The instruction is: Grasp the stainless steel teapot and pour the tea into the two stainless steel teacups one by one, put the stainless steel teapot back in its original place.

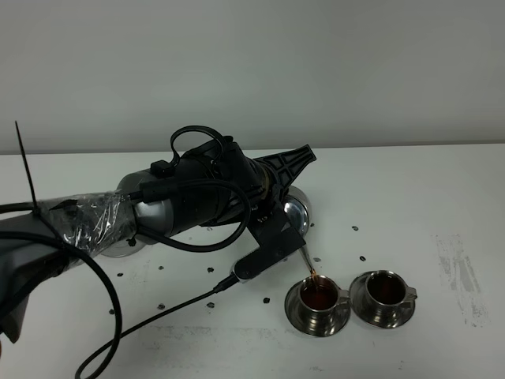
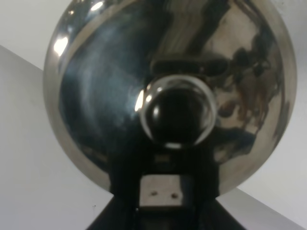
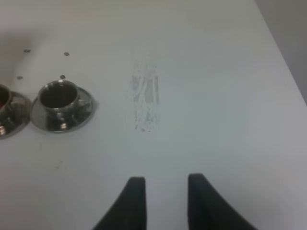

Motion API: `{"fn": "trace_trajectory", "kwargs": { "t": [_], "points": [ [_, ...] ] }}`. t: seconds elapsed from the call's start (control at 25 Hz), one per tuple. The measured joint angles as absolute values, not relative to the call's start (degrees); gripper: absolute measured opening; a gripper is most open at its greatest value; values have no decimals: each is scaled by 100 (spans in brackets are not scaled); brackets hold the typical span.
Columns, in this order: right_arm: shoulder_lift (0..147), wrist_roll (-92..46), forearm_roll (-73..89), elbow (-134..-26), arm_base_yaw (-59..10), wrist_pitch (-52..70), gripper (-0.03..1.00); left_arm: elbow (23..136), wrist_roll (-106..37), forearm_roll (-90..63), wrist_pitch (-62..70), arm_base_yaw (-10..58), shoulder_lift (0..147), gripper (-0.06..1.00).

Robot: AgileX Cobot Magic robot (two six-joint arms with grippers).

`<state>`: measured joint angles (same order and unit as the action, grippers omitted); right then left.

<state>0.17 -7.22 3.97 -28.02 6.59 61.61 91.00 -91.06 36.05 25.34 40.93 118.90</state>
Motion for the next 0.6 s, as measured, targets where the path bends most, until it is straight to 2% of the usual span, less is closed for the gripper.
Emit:
{"fn": "trace_trajectory", "kwargs": {
  "t": [0.6],
  "points": [
    [17,-722,397,-2802,659,6161,24,9100,-9106,3610,2534,4093,11890,26]
  ]
}}
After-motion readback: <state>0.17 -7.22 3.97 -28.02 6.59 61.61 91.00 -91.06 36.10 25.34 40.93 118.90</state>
